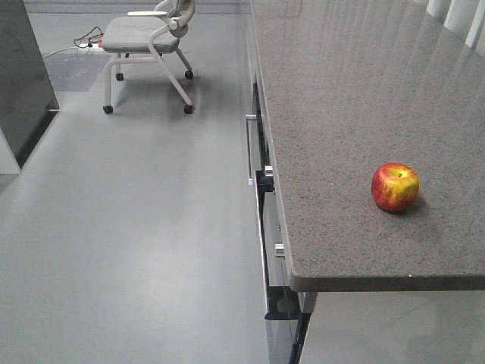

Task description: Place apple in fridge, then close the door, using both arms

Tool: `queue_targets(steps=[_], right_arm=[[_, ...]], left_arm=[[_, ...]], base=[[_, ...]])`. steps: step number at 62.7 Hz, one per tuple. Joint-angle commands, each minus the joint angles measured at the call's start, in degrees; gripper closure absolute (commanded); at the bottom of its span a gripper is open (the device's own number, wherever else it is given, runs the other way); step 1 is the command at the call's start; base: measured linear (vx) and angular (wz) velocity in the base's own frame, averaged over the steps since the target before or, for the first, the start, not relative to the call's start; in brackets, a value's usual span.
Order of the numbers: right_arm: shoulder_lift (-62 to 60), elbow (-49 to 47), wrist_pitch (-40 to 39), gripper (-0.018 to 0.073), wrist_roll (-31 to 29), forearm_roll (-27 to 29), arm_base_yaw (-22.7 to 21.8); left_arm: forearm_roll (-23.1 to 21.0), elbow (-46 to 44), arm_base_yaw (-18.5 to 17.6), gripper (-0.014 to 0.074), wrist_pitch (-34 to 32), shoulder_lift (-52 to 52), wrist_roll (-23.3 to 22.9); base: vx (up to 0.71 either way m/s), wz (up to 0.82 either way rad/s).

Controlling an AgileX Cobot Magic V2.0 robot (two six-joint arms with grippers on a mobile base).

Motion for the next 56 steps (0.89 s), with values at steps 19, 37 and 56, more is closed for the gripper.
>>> queue_targets(steps=[19, 37, 56], right_arm=[[-0.77, 0.77, -4.19, 0.0563, -0.05, -0.19, -0.12], [-0.77, 0.77, -4.49, 0.0563, 0.22, -0.06, -0.12], [2.15, -12.29, 3.77, 0.0563, -1.03, -0.22, -0.12]], left_arm=[[-0.16, 1.22, 0.24, 0.0603, -4.25, -0.91, -0.19], [-0.16, 1.22, 0.24, 0.0603, -4.25, -0.91, -0.19], [-0.16, 1.22, 0.24, 0.0603, -4.25, -0.91, -0.19]], base=[[0.0, 0.0], [0.0, 0.0], [0.0, 0.0]])
